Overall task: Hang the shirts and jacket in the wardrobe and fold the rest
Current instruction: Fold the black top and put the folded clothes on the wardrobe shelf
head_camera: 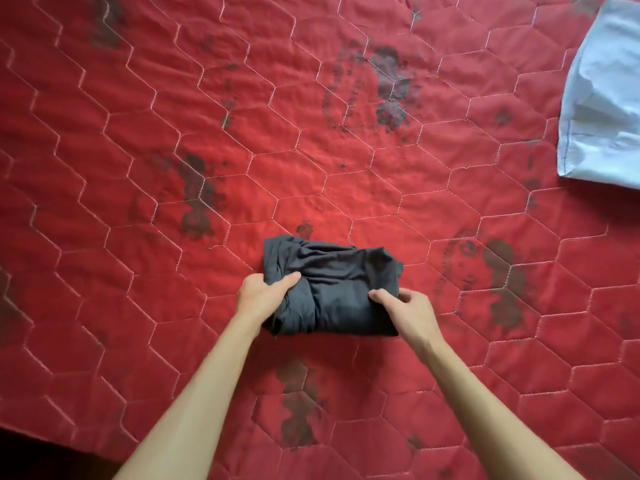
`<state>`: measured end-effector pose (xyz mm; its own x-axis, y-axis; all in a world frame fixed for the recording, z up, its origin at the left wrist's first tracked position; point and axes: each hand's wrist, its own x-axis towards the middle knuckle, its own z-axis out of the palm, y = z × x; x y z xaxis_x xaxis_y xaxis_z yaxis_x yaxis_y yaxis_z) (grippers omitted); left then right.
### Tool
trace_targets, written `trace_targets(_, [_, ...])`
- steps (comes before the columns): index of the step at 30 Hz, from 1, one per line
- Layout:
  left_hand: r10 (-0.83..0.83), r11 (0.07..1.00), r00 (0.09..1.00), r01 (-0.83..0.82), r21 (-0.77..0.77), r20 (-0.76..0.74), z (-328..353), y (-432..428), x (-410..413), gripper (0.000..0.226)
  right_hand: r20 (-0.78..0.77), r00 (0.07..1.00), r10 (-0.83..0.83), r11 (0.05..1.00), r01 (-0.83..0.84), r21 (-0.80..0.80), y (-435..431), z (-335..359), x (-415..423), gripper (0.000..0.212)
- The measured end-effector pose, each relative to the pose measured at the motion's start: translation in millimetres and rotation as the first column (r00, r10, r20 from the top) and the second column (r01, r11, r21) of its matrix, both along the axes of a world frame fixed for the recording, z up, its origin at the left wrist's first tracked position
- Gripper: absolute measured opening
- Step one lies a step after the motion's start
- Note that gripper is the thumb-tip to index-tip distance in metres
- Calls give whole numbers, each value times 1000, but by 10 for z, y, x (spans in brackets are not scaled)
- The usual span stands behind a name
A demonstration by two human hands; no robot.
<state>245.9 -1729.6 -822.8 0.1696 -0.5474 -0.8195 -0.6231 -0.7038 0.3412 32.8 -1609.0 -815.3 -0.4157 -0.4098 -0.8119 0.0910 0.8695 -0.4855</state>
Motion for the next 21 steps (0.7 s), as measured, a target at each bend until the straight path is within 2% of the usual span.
trace_targets(4, [130,992,976,-127,29,-176,529,6,94,33,171,979,-111,985,131,-110,-58,610,40,17])
trace_targets(6, [155,988,960,-156,15,-233,850,22,170,34,256,958,-133,970,178,-163,-115,997,38,17])
trace_targets(9, [167,980,950,-189,-62,-263,1385,62,282,48,255,965,-68,947,143,-289,-223,1692,92,23])
trace_targets(12, [334,928,893,-368,-61,-302,1891,153,368,81,231,972,32,910,67,-409,-355,2493,219,30])
trace_targets(13, [393,904,859,-427,-34,-327,2104,214,360,84,212,974,74,899,27,-437,-392,2761,264,32])
trace_targets(14, [432,889,822,-458,18,-372,2342,297,333,84,193,974,115,886,-13,-463,-422,3021,309,34])
trace_targets(16, [508,857,695,-464,222,-509,2875,555,258,85,156,971,179,849,-72,-523,-452,3517,391,36])
trace_targets(19, [615,788,438,-359,499,-656,3540,990,141,105,114,968,223,791,-111,-602,-425,4170,496,36])
trace_targets(21, [664,740,233,-342,580,-710,3978,1191,19,116,103,966,237,751,-115,-650,-343,4577,558,31])
